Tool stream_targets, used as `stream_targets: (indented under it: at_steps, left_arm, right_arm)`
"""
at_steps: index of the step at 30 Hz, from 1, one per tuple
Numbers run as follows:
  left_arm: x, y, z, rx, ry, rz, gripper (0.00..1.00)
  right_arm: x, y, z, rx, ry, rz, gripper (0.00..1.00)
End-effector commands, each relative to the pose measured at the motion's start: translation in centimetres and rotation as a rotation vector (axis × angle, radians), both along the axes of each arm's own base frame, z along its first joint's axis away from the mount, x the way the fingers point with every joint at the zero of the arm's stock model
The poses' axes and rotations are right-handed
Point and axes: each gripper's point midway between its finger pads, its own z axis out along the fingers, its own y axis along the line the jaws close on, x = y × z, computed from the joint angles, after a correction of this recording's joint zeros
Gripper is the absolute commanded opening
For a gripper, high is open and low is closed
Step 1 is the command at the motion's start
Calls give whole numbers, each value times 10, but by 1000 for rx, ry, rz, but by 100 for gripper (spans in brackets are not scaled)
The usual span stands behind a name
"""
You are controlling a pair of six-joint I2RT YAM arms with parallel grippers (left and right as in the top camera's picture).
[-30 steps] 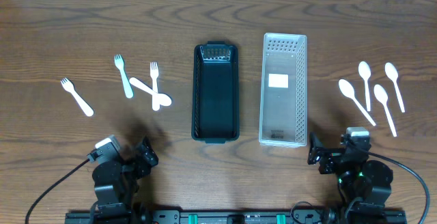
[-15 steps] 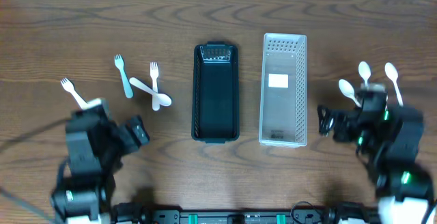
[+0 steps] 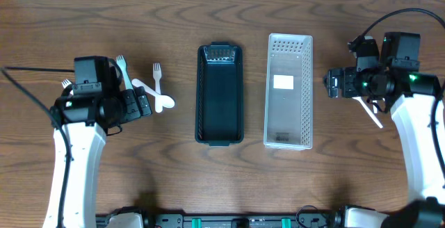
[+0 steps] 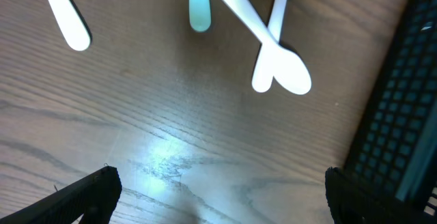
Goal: Pack container
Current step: 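Reach the right gripper to a white spoon and grasp it, then carry the spoon over the white basket and release it inside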
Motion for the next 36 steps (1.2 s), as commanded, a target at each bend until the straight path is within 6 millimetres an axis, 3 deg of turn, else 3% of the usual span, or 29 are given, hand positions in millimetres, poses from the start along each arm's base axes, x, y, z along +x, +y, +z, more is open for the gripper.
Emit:
stream_targets:
  at_steps: [1, 3, 11, 19, 27, 36]
  left_arm:
    - [3, -1, -3, -1, 20, -21, 98]
    - [3, -1, -7, -2, 34, -21, 98]
    - [4, -1, -14, -5, 59, -21, 98]
    - [4, -1, -14, -5, 59, -21, 98]
    - [4, -1, -14, -5, 59, -21, 98]
    - [4, -1, -14, -5, 59, -21, 98]
  right_arm:
    - [3, -47, -13, -199, 55, -77, 99]
    - [2, -66, -26, -274, 101, -79, 99]
    - [10, -87, -75, -297, 194, -16, 98]
    - [18, -98, -117, -298, 250, 13, 84]
    - [17, -91, -141, -219, 282, 25, 72]
    - [15, -92, -154, -214, 311, 18, 55]
